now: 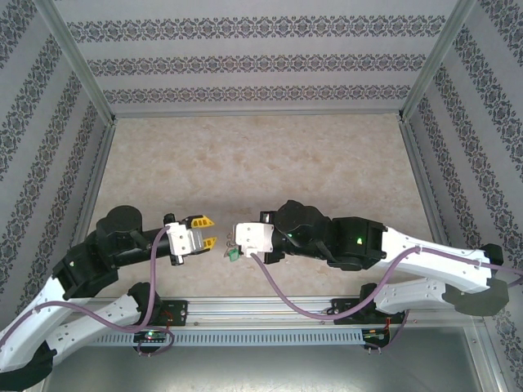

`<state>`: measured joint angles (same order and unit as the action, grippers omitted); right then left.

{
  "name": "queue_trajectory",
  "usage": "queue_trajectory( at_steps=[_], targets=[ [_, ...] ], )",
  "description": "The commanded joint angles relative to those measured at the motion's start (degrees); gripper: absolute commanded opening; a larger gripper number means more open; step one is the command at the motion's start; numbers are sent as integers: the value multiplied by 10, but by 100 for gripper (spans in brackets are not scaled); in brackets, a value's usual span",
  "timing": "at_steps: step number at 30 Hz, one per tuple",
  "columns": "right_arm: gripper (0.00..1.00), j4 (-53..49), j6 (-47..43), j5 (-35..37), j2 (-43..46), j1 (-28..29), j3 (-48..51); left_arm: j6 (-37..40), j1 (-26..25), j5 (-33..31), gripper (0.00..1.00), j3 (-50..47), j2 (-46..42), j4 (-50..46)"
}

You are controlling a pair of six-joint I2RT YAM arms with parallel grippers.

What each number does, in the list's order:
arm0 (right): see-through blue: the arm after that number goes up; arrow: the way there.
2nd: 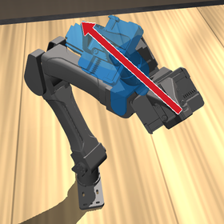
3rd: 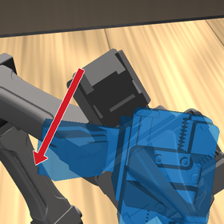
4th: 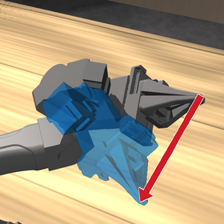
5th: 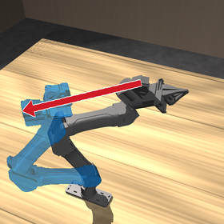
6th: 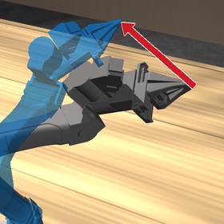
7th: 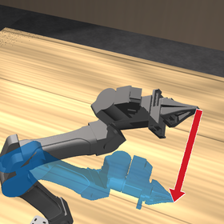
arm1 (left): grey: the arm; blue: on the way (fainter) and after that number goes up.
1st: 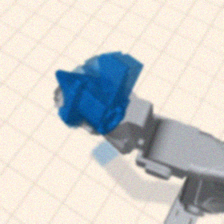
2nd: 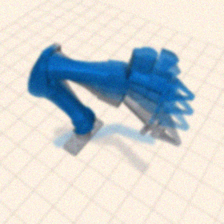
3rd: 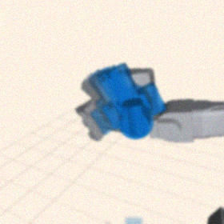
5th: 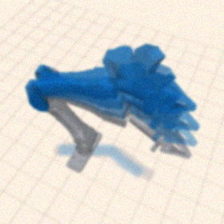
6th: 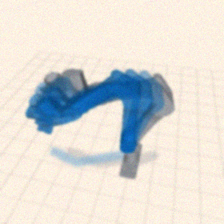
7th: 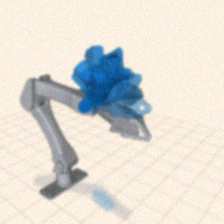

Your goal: Put the keys on the keyring

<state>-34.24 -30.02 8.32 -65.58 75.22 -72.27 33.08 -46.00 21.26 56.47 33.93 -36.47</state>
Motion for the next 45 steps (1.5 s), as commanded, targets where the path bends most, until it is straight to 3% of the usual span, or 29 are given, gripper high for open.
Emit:
queue_trajectory(
  at_steps=[1,17,45],
  targets=[
    [0,-52,-8,-28,-5,0,-35,45,5,3,30,29,24,-25],
    [0,-83,0,-123,-31,-20,-86,55,5,83,21,47,91,5],
    [0,-86,15,-126,-44,-47,-92,50,5,92,25,47,95,-16]
  ],
)
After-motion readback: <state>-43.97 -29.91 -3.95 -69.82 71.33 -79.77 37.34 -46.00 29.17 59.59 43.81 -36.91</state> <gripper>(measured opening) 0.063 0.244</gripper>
